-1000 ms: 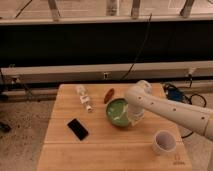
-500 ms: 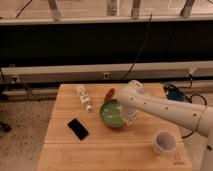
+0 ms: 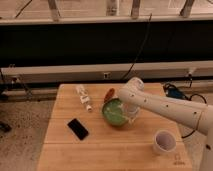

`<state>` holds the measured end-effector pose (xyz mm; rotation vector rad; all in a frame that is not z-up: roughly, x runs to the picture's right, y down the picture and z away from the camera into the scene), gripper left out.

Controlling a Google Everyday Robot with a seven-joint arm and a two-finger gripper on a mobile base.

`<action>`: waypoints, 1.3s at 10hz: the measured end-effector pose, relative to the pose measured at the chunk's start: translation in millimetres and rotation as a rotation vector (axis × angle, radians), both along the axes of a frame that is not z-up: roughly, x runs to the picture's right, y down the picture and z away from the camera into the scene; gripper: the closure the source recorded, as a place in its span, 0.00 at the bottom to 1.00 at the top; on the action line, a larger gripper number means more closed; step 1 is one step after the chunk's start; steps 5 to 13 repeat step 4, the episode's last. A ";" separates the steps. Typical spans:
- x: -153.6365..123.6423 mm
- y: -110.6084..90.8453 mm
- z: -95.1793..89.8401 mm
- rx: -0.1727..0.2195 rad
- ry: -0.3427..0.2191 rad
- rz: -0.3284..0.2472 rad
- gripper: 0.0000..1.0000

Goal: Drag the ceramic bowl in a circle

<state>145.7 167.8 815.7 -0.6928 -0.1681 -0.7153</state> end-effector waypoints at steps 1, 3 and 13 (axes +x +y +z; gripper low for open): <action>6.8 0.7 0.2 -0.001 0.001 -0.003 1.00; 6.5 -1.2 -1.4 -0.001 0.003 -0.005 1.00; 7.9 -1.4 -2.3 -0.003 0.004 -0.001 1.00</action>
